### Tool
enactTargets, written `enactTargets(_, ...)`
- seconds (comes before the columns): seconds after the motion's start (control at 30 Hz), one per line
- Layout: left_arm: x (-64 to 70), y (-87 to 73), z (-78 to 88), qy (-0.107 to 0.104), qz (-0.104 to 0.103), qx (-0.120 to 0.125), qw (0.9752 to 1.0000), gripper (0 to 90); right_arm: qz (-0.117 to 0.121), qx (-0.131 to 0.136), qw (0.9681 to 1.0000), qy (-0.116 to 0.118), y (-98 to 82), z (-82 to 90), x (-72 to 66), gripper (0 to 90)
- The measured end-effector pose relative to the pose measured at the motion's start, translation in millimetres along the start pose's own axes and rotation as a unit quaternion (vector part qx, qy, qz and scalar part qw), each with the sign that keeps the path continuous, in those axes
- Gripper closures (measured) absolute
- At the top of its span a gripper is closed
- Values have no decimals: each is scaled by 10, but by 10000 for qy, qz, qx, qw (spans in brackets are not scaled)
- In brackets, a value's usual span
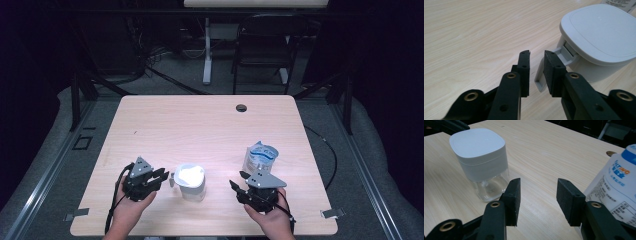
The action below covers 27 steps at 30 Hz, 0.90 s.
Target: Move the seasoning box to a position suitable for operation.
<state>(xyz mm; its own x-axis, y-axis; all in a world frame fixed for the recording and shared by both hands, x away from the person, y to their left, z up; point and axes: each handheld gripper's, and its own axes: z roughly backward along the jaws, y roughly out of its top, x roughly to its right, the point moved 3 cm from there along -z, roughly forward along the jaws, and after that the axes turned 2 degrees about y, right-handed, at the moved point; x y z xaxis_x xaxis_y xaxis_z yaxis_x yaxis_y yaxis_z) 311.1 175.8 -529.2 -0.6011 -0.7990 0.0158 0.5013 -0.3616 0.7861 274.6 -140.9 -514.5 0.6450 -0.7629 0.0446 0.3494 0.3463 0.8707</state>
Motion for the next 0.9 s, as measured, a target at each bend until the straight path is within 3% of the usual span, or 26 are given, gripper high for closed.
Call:
enactTargets(0.33, 46, -13, -68, -102, -13, -32, 9999, 871, -6, -1, 10000, 45, 9, -62, -45, 535)
enactTargets(0.57, 97, -24, -42, -225, -30, -22, 9997, 865, -56, 22, 9998, 190, -11, -99, -56, 534)
enactTargets(0.7, 147, -22, -30, -266, -40, 25, 9996, 859, -47, -1, 9995, 301, -9, -129, -83, 584)
enactTargets(0.9, 135, -20, -24, -235, -16, -3, 9997, 825, 91, -13, 9998, 200, 25, -166, -108, 649)
